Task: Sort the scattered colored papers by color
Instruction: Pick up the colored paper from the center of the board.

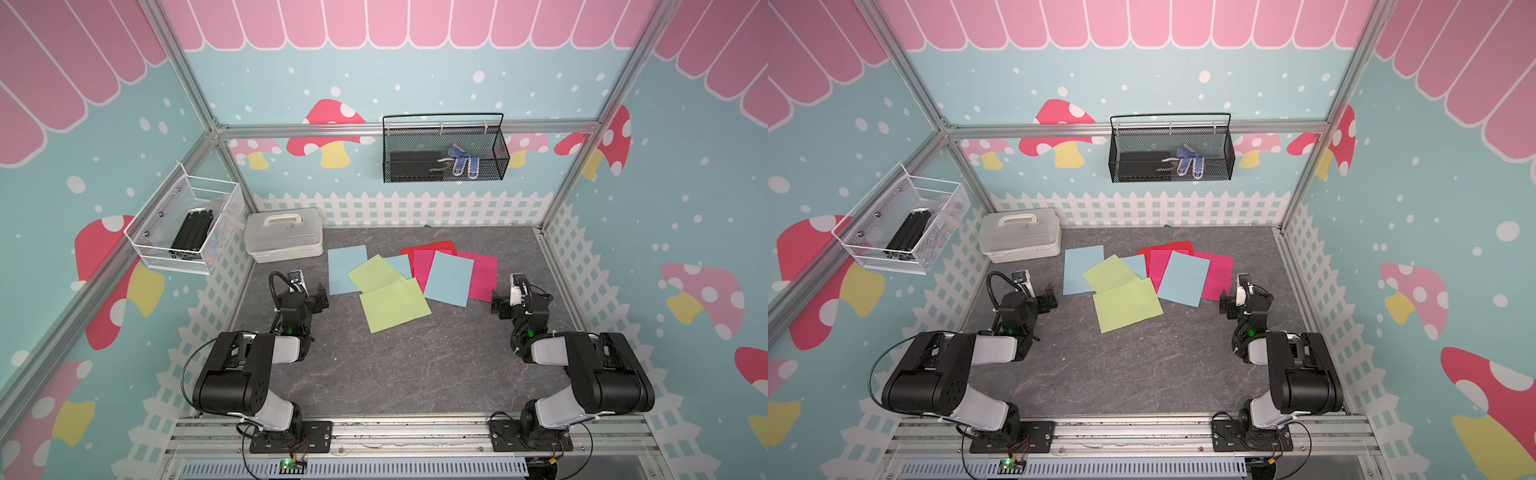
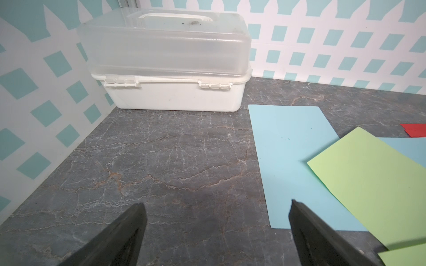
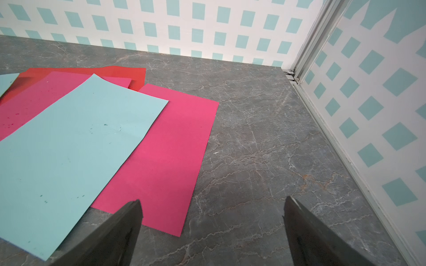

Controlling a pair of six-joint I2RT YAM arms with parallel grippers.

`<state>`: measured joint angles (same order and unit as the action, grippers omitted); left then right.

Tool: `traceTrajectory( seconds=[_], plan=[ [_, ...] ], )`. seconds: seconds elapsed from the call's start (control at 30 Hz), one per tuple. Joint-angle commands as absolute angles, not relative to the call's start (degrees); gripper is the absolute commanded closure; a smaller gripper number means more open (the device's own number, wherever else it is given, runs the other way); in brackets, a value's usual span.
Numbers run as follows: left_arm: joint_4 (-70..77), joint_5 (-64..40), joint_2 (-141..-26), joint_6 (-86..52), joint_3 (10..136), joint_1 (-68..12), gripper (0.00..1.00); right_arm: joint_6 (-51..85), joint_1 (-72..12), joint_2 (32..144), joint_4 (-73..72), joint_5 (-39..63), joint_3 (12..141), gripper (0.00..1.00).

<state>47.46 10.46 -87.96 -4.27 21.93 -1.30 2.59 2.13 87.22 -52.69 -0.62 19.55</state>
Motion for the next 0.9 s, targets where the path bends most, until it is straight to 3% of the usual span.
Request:
traceTrajectory(
  seconds=[0.0,0.77,0.87],
  plan=[
    [49.2,10.7,-87.7,-3.6,22.9,-1.4,0.01,2.2,1.7,87.1,-53.6,-1.1,20.0,0.01],
    [49.0,10.6,-87.0,-3.5,22.8,-1.4,0.02,2.4,1.6,86.9,-53.4,-2.4,20.1,0.01],
    [34.3,12.2,-81.1,-3.3,28.2,-2.1,0.09,4.1,1.5,84.2,-47.6,-6.3,22.3,0.01]
  ],
)
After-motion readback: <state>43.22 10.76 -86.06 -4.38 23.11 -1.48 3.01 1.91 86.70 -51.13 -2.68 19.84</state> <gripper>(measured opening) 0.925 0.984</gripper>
